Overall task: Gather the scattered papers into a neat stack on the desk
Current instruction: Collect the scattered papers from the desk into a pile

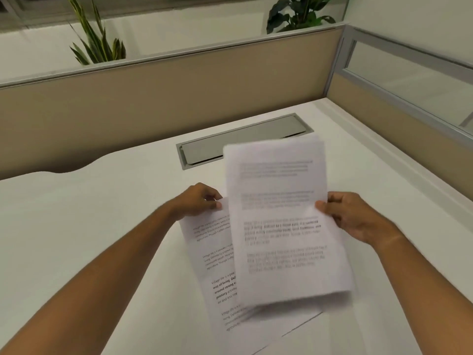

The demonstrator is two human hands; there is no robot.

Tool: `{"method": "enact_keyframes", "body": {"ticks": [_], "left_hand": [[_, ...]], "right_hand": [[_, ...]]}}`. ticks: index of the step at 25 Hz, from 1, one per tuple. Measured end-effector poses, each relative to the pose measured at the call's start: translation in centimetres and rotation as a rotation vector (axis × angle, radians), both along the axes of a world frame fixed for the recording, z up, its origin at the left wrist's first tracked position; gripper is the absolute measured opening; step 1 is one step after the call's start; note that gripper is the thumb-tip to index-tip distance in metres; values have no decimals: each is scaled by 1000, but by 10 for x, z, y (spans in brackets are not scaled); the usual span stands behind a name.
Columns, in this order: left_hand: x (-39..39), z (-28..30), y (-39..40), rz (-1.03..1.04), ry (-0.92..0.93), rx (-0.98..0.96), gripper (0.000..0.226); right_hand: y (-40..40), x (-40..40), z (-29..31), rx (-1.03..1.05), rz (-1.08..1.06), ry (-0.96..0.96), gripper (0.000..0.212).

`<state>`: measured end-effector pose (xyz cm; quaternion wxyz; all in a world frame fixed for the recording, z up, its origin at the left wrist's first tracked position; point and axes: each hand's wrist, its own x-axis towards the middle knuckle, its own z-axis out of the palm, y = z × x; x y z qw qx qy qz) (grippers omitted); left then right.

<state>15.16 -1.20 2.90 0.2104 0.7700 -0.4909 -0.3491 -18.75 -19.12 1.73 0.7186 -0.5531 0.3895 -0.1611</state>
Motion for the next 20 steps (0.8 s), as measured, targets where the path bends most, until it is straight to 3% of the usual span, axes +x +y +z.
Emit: {"method": "enact_keyframes", "body": {"ticks": [2, 6, 10, 14, 16, 20], "left_hand": [[5, 2, 11, 61, 91, 14, 17], [16, 4, 32, 100, 273, 56, 32], [14, 9, 39, 262, 461, 110, 52], [1, 13, 43, 81, 192, 22, 17], [-9, 15, 45, 58, 84, -31, 16], [-20, 32, 54, 43, -28, -156, 14]], "right_hand": [[15, 8, -6, 34, 126, 72, 30], [43, 21, -14, 13, 238, 193, 10], [60, 34, -19, -49, 280, 278, 24], [73, 44, -18, -103, 289, 290, 10], [79, 49, -16, -151, 275, 277, 4], [83, 61, -9, -414, 158, 271, 44]]}}
